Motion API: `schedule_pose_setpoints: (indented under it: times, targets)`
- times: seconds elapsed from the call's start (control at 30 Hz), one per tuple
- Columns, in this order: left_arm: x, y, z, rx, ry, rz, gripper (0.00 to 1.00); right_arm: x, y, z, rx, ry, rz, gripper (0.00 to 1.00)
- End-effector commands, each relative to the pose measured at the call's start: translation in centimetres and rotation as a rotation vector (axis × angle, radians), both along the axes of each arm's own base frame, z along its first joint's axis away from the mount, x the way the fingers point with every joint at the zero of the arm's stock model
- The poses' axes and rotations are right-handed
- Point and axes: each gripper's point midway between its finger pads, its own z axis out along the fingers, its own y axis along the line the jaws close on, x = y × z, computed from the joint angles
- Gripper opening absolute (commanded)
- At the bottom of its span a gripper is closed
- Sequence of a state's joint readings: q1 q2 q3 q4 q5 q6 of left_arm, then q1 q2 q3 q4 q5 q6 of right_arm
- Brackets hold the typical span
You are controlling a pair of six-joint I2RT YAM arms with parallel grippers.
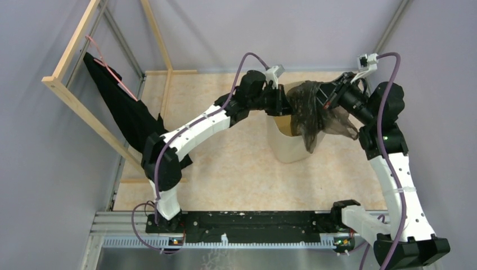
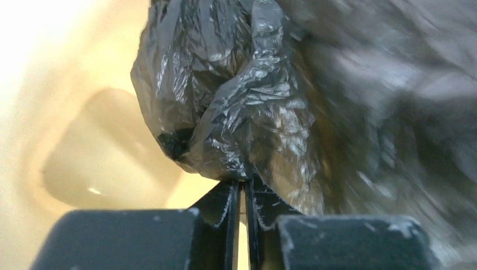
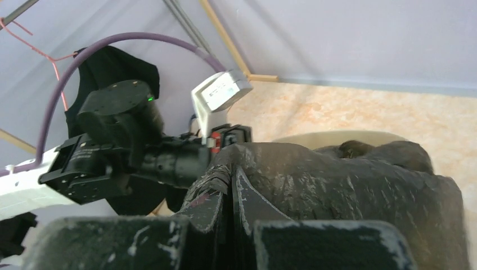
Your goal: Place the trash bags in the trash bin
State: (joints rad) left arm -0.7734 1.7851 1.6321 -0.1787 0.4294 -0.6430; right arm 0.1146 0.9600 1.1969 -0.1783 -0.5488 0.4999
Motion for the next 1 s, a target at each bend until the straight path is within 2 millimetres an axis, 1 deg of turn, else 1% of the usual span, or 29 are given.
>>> schedule_pose_setpoints:
  times: [0.0, 0.03, 0.1, 0.13, 0.23, 0.3, 0.4, 0.47, 0.53, 0.57, 0.63, 0.67, 0.73, 0.83, 0.87, 0.97]
  targets:
    - [1.8, 0.1, -4.1, 0.176, 0.018, 0.021, 0.09, -0.4, 0.5, 0.5, 0.04, -0.026, 0.041, 0.0]
    - [2.0, 0.1, -5.5, 0.213, 0.045, 0.02, 0.07, -0.2, 0.5, 0.3, 0.038, -0.02, 0.038, 0.0]
    - [1.7, 0.1, -5.9, 0.228, 0.061, 0.005, 0.07, 0.2, 0.3, -0.3, 0.027, -0.01, 0.022, 0.0]
    - [1.4, 0.1, -5.4, 0.218, 0.057, -0.006, 0.09, 0.4, 0.2, -0.6, 0.019, -0.005, 0.014, 0.0]
    - [1.0, 0.2, -3.2, 0.159, 0.012, -0.016, 0.19, 1.3, -0.3, -1.9, -0.012, 0.02, -0.022, 0.0]
    - [0.7, 0.4, -1.8, 0.139, -0.011, -0.013, 0.23, 1.8, -0.6, -2.5, -0.027, 0.035, -0.045, 0.0]
    - [0.2, 0.9, 0.9, 0.109, -0.052, -0.014, 0.34, 2.4, -0.7, -3.2, -0.035, 0.05, -0.053, 0.0]
    - [-0.1, 1.4, 2.7, 0.093, -0.082, -0.015, 0.44, 2.7, -0.6, -3.7, -0.037, 0.061, -0.049, 0.0]
    - [-0.5, 2.0, 4.5, 0.077, -0.119, -0.007, 0.57, 2.9, -0.4, -3.9, -0.033, 0.072, -0.041, 0.0]
    - [-0.6, 2.4, 5.3, 0.074, -0.14, 0.0, 0.66, 2.9, -0.3, -4.1, -0.031, 0.079, -0.034, 0.0]
    - [-0.8, 3.4, 6.5, 0.081, -0.181, 0.027, 0.73, 3.0, -0.1, -4.3, -0.024, 0.088, -0.018, 0.0]
    - [-0.7, 4.3, 7.1, 0.092, -0.201, 0.06, 0.75, 3.0, 0.1, -4.4, -0.02, 0.092, -0.007, 0.0]
    - [-0.7, 5.6, 7.1, 0.13, -0.227, 0.101, 0.78, 2.9, 0.6, -4.6, -0.006, 0.104, 0.023, 0.0]
    - [-0.5, 7.9, 6.3, 0.209, -0.253, 0.166, 0.81, 3.2, 1.6, -5.1, 0.037, 0.136, 0.082, 0.0]
    - [-0.6, 8.6, 6.2, 0.23, -0.262, 0.182, 0.82, 3.2, 2.1, -5.5, 0.053, 0.155, 0.111, 0.0]
    - [-0.9, 10.6, 7.0, 0.257, -0.305, 0.233, 0.86, 3.4, 4.5, -7.0, 0.035, 0.202, 0.188, 0.0]
